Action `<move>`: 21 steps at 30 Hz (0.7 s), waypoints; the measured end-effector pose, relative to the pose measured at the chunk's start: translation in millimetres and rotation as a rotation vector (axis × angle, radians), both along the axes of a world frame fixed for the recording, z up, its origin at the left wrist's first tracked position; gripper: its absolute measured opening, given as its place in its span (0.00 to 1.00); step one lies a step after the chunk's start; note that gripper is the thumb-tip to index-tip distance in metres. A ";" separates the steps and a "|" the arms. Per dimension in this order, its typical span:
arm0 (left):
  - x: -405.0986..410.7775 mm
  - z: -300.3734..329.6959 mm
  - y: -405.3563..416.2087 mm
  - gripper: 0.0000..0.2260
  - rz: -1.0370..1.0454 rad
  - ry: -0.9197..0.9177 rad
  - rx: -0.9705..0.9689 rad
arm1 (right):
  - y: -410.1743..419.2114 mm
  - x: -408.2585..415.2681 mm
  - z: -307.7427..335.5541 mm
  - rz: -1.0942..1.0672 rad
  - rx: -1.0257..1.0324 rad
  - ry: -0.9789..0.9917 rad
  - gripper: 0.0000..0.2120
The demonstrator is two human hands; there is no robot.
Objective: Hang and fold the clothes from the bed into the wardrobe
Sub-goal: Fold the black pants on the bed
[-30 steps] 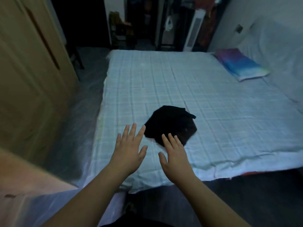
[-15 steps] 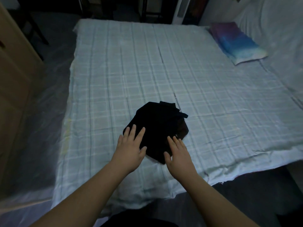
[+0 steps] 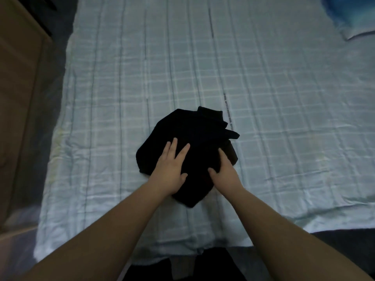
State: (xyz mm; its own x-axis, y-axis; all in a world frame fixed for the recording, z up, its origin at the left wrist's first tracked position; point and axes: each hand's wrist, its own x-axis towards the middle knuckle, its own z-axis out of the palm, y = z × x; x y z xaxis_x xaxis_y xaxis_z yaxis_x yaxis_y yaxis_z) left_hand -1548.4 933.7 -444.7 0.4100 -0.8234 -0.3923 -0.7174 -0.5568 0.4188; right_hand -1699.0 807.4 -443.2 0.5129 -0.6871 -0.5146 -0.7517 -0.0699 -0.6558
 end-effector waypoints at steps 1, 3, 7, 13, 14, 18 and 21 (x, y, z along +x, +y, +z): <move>-2.6 -9.7 -9.8 0.44 0.016 -0.020 0.002 | -10.3 5.3 -9.8 -0.004 0.010 -0.026 0.35; -6.2 -29.4 -27.1 0.46 0.065 -0.053 0.040 | -29.2 13.7 -29.8 -0.024 0.033 -0.070 0.35; -7.4 -53.1 -61.1 0.42 0.134 -0.167 0.108 | -55.2 25.8 -58.8 0.013 0.031 -0.073 0.34; -0.7 -43.4 -57.9 0.22 0.267 -0.106 -0.123 | -49.0 26.4 -57.6 0.041 0.134 -0.185 0.30; 2.9 -36.9 -54.3 0.21 0.302 -0.061 -0.181 | -47.1 26.7 -51.5 0.042 0.159 -0.232 0.28; 14.4 13.0 -32.4 0.17 0.601 0.194 -0.400 | -39.6 23.4 -17.3 0.166 0.043 -0.382 0.27; 23.5 66.1 -16.9 0.13 0.651 0.334 -0.496 | -36.3 29.4 22.9 0.263 -0.065 -0.378 0.32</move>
State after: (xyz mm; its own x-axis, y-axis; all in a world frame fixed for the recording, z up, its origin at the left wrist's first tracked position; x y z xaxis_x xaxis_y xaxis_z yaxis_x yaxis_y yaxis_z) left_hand -1524.9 916.7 -378.6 0.7847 -0.5738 -0.2347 -0.1186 -0.5105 0.8516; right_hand -1669.6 771.1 -420.4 0.8175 -0.5330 -0.2183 -0.4121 -0.2763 -0.8682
